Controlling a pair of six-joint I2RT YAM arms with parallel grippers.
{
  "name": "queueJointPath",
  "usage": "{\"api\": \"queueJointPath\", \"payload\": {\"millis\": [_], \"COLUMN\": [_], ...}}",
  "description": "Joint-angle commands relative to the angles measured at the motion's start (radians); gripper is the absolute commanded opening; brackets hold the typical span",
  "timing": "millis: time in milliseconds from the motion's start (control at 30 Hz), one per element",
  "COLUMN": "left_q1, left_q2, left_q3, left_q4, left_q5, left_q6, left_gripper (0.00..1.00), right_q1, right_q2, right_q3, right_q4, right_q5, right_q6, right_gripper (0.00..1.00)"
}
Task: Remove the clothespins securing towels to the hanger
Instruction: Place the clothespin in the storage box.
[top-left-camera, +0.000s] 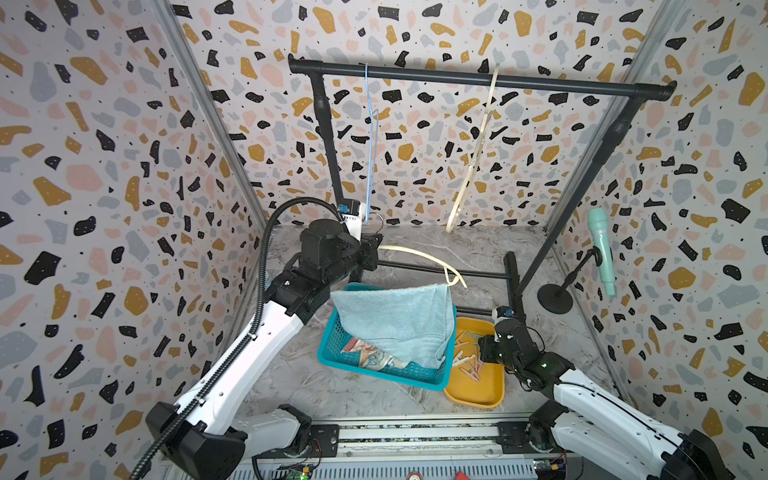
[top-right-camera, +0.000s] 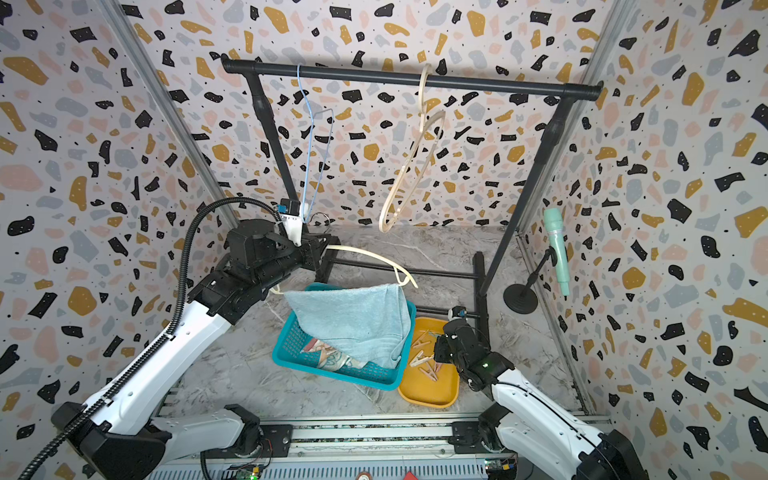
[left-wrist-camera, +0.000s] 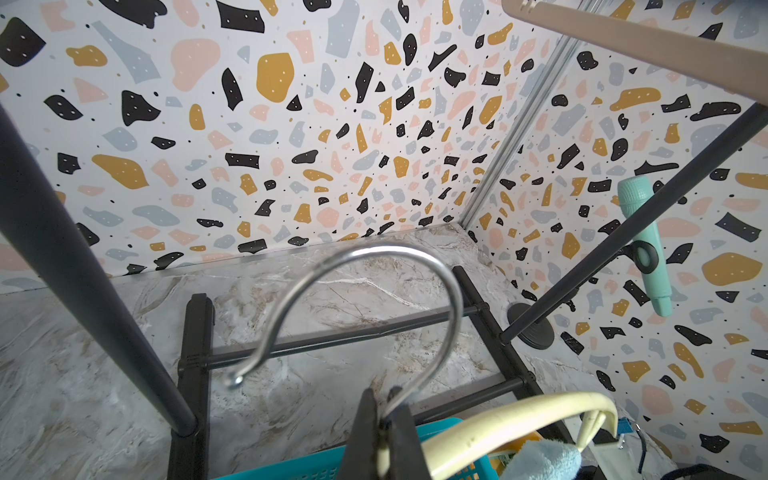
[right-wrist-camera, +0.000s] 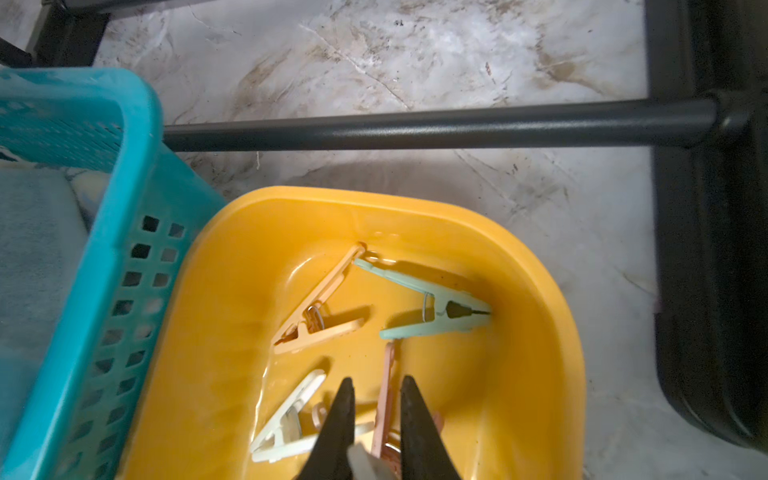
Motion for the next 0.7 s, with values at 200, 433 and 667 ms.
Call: {"api": "queueJointPath", "payload": {"millis": [200,433,667], "left_q1": [-0.004,-0.004,-0.004], "left_q2": [-0.021,-0.021,-0.022], "left_q3": [-0.010,-0.004,0.000], "left_q4": [0.065,0.065,0.063], "left_q5": [0.004,0.003,0.001], "left_q6": [-0.001,0.001,0.003], "left_gripper": [0.00,0.00,0.00], "right_q1": [-0.002,-0.003,-0.001], "right_q2": [0.041,0.045,0.002], "right_q3": [0.008,0.057,0.127], "right_q4": [0.023,0.006,0.003], "right_q5": [0.030,0.047,-0.018], "right_q6": [0.003,-0.032,-0.096], "right_gripper": [0.41,0.51,0.51]}}
